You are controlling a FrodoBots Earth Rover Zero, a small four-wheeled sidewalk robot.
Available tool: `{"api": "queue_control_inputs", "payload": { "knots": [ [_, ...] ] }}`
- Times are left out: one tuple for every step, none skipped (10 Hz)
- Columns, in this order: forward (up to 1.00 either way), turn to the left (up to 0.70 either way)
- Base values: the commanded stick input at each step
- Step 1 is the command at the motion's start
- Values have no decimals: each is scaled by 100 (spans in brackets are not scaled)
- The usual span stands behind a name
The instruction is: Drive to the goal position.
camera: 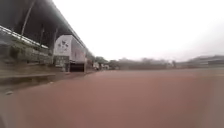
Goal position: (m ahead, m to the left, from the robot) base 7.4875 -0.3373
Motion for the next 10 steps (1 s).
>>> {"api": "queue_control_inputs", "payload": {
  "knots": [
    [100,0],
    [100,0],
    [100,0],
    [100,0],
    [100,0],
    [100,0],
    [100,0],
    [100,0],
    [100,0],
    [100,0]
  ]
}}
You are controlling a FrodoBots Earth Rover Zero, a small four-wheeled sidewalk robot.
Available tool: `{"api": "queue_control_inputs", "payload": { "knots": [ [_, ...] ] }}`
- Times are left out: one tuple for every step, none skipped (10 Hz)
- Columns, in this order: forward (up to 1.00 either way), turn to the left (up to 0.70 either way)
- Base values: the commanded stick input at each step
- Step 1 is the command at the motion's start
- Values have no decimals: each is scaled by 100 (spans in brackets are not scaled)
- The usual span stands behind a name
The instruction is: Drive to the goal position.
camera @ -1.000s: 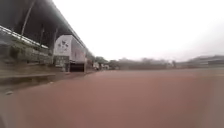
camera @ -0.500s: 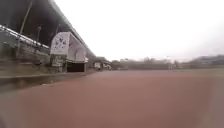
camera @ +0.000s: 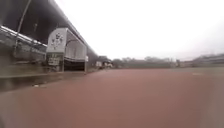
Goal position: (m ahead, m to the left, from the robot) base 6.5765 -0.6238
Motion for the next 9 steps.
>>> {"api": "queue_control_inputs", "payload": {
  "knots": [
    [100,0],
    [100,0],
    [100,0],
    [100,0],
    [100,0],
    [100,0],
    [100,0],
    [100,0],
    [100,0]
  ]
}}
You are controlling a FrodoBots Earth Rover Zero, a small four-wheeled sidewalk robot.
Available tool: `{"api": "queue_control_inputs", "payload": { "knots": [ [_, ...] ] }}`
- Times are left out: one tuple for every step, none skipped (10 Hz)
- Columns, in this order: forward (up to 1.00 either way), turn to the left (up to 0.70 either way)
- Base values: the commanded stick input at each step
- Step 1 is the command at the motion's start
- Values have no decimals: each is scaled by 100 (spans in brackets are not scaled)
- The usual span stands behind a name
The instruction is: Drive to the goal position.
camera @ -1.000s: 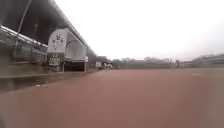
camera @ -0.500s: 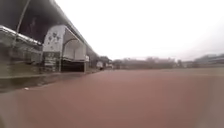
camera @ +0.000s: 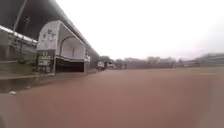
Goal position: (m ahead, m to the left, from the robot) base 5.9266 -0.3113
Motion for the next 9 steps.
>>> {"api": "queue_control_inputs", "payload": {
  "knots": [
    [100,-35],
    [100,-35],
    [100,-35],
    [100,-35],
    [100,-35],
    [100,-35],
    [100,-35],
    [100,-35],
    [100,-12]
  ]
}}
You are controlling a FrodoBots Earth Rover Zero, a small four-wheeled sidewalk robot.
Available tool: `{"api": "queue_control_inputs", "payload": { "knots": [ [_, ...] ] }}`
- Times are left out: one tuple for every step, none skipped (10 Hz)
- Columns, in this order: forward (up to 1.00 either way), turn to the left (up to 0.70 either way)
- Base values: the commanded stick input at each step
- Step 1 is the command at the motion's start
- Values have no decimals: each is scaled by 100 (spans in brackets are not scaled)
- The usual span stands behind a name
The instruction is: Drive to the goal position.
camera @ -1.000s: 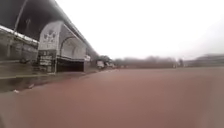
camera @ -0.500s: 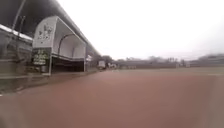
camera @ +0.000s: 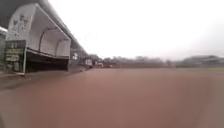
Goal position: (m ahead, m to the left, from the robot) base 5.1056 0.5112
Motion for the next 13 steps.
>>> {"api": "queue_control_inputs", "payload": {
  "knots": [
    [100,-6],
    [100,-1],
    [100,0],
    [100,0],
    [100,0],
    [100,0],
    [100,0],
    [100,0],
    [100,0],
    [100,0],
    [100,0],
    [100,0],
    [100,0]
  ]
}}
